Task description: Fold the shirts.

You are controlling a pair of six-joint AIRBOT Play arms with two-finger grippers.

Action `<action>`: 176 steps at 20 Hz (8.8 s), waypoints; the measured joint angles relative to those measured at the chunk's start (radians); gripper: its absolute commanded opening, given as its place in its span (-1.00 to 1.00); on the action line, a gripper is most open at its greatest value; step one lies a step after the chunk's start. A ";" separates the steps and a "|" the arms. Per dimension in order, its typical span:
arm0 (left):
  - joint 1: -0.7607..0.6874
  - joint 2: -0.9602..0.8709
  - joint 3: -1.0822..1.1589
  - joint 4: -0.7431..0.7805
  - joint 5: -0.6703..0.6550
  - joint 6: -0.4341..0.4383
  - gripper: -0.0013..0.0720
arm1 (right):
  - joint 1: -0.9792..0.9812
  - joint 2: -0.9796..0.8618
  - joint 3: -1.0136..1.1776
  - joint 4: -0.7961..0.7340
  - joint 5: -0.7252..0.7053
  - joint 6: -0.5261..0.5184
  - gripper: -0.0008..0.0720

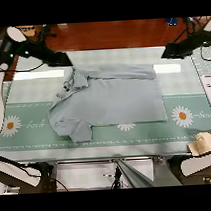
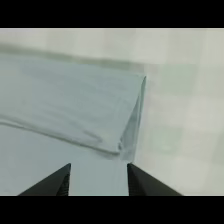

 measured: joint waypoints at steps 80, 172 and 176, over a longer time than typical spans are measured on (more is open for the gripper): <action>0.332 0.581 -1.054 -0.513 0.241 0.184 -0.90 | -0.217 0.504 -0.974 0.591 -0.060 -0.207 -0.90; 0.085 0.223 -0.666 -0.085 0.320 -0.112 0.22 | 0.066 0.041 -0.334 -0.171 -0.127 0.203 -0.27; 0.173 0.279 -0.617 -0.068 0.236 -0.134 0.33 | 0.053 0.095 -0.334 -0.233 -0.042 0.097 -0.10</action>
